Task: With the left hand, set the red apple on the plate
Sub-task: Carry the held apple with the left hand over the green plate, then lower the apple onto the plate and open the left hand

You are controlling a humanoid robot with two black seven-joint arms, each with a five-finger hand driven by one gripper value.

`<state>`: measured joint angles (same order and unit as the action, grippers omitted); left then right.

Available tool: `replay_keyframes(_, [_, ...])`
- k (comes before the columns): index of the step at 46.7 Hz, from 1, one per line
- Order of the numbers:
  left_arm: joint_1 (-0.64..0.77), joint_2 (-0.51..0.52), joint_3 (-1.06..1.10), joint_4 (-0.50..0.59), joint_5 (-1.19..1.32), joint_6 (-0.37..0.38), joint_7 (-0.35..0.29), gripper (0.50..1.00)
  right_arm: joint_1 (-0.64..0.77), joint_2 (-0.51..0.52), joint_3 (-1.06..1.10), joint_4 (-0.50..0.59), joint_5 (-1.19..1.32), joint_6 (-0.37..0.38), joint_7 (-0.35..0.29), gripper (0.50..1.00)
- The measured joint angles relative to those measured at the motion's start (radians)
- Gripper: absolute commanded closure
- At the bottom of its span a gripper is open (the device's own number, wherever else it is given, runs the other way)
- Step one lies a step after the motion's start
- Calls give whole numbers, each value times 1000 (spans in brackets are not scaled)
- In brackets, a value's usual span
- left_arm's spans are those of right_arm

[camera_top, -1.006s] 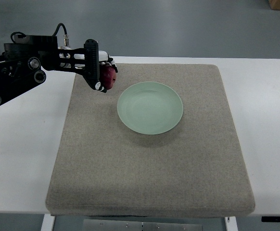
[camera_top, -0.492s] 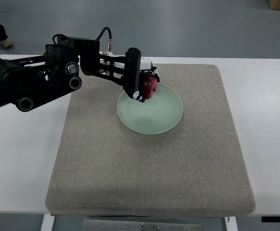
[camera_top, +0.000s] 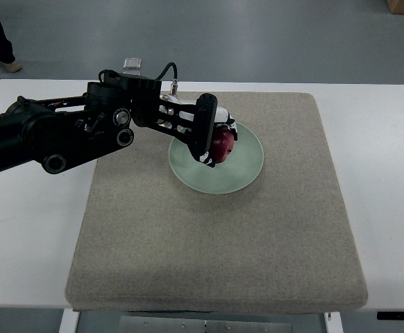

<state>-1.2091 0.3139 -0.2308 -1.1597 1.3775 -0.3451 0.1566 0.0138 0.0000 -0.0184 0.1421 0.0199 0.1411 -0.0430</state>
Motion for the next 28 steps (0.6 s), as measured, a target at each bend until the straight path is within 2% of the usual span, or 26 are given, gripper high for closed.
replay_keyframes(16, [25,-1,1,2,1,9,0,997,0,0,0,1,0,0,0,570])
replay_keyframes(18, [27,-1,1,2,1,10,0,958,0,0,0,0,0,0,0,570])
replay_keyframes(24, [36,-2,-1,16,-1,12,0,909,0,0,0,0,0,0,0,570])
replay_keyframes(28, [40,-2,-1,28,-1,23,1,810,0,0,0,0,0,0,0,570])
